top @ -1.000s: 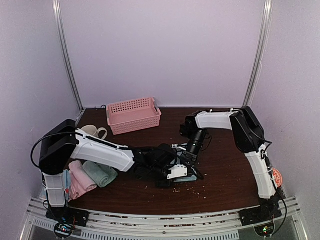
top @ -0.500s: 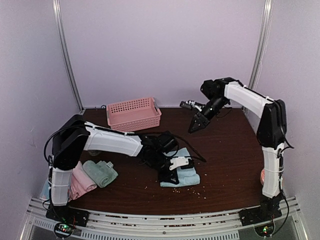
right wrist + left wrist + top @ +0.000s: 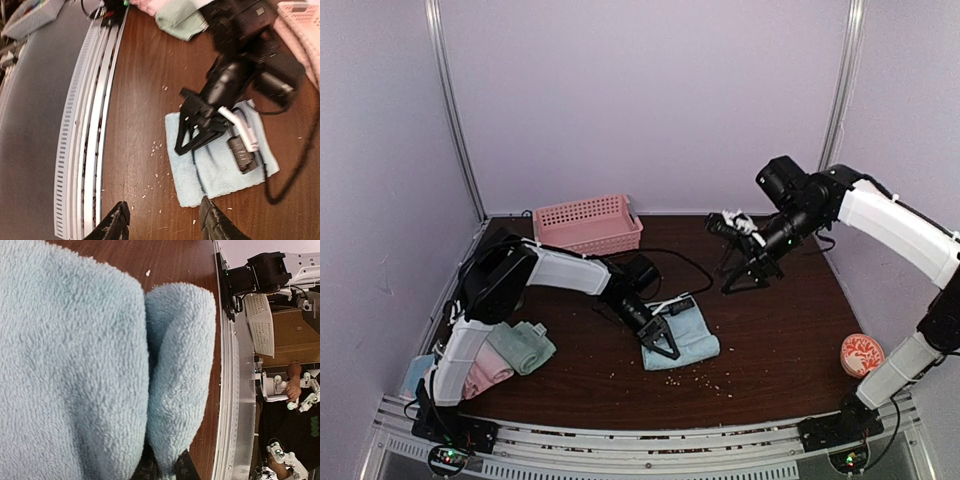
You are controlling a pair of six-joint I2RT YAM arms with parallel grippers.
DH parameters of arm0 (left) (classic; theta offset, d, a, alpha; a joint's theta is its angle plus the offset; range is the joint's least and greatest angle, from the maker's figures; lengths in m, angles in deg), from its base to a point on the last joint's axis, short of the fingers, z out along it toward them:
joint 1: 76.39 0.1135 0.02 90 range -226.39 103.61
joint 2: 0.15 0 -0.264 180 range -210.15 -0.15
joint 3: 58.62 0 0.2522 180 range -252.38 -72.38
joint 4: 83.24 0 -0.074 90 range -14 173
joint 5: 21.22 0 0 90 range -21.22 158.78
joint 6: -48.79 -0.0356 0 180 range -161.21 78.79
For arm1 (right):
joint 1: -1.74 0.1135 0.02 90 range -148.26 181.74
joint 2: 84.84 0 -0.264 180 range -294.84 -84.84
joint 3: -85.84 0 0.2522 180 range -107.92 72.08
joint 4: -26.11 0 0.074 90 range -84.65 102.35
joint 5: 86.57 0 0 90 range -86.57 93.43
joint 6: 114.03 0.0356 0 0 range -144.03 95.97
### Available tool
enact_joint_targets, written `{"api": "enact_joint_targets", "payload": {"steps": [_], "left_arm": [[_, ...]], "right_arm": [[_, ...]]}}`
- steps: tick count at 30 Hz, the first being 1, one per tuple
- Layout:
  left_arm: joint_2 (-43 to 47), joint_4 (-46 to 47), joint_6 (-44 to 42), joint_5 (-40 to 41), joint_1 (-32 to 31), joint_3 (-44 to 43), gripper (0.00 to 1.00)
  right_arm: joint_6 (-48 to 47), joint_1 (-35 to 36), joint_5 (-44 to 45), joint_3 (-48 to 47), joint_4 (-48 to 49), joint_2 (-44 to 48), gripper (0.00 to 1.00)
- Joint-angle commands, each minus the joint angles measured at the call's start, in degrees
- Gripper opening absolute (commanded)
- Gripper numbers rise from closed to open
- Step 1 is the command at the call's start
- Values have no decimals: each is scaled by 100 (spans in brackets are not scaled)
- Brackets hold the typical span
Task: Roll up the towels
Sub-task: Roll the towel at the center of the board.
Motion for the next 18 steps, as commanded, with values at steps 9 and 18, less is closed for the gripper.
{"api": "enact_joint_targets", "payload": {"steps": [9,18], "left_arm": [[-356,-242,480,31,93,211,10],[-392,-239,470,13,104,196,15]], "right_arm": [[549,1639,2724,2539,2996,-214,52],[377,1907,3288,2737,3657,-1008,54]]}}
